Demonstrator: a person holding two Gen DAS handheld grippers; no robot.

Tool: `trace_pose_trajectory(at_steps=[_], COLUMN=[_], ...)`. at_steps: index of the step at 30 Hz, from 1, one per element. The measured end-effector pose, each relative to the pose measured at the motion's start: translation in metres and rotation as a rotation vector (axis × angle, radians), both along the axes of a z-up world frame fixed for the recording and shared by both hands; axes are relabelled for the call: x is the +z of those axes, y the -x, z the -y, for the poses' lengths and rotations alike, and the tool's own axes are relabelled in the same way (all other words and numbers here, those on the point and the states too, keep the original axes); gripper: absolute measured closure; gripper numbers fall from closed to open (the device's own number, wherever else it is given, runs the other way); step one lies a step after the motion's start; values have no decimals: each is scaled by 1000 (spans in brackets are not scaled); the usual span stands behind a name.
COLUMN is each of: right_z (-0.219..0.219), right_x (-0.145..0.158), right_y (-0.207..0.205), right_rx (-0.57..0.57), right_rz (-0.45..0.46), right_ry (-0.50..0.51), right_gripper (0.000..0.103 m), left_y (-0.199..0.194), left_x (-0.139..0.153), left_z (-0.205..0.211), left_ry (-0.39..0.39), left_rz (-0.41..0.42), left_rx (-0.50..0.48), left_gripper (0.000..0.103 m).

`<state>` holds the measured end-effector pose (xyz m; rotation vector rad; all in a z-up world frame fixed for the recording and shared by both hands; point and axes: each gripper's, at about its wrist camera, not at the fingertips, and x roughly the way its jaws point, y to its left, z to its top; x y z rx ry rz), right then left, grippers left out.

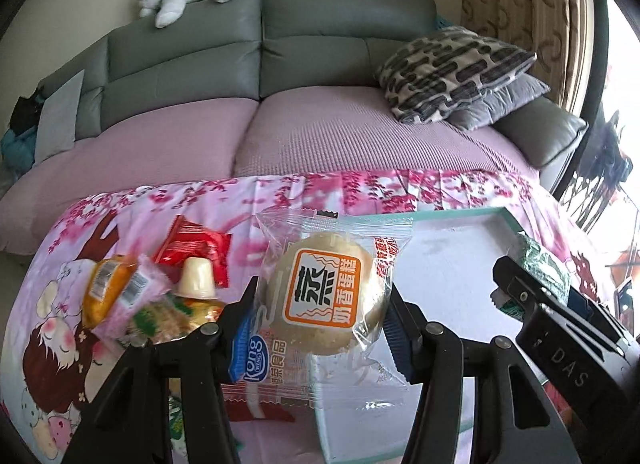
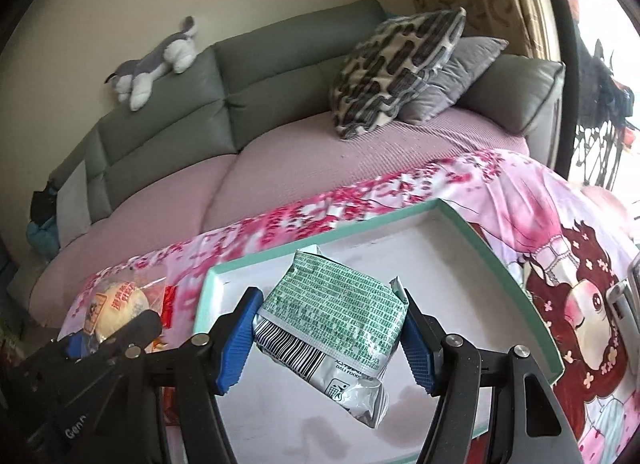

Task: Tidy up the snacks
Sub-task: 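Lift both held packs and carry them over the teal-rimmed tray, then lower both packs into the tray and open both tools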

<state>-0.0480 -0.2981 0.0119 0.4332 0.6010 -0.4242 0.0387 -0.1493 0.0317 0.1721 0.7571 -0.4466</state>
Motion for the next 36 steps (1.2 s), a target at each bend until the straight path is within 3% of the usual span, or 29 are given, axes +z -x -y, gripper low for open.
trace_pose_trajectory(at_steps=[14, 28, 30, 33, 36], right_z=[50, 68, 68, 67, 66], right_x=[-28, -43, -42, -40, -38], right_y=[9, 17, 19, 19, 18], right_rx=[-125, -177, -185, -185, -174], right_rz=[-81, -120, -118, -127, -129], right_ry=[-11, -25, -18, -11, -11], right_gripper=[34, 33, 32, 28, 28], left_y=[-4, -7, -8, -9, -9], left_x=[-23, -39, -37, -33, -27], left_z=[49, 78, 76, 72, 66], left_ry=[-57, -103, -108, -115, -116], left_rz=[-6, -4, 0, 7, 10], left_rx=[-56, -81, -66, -38, -15], left_gripper=[46, 45, 41, 28, 27])
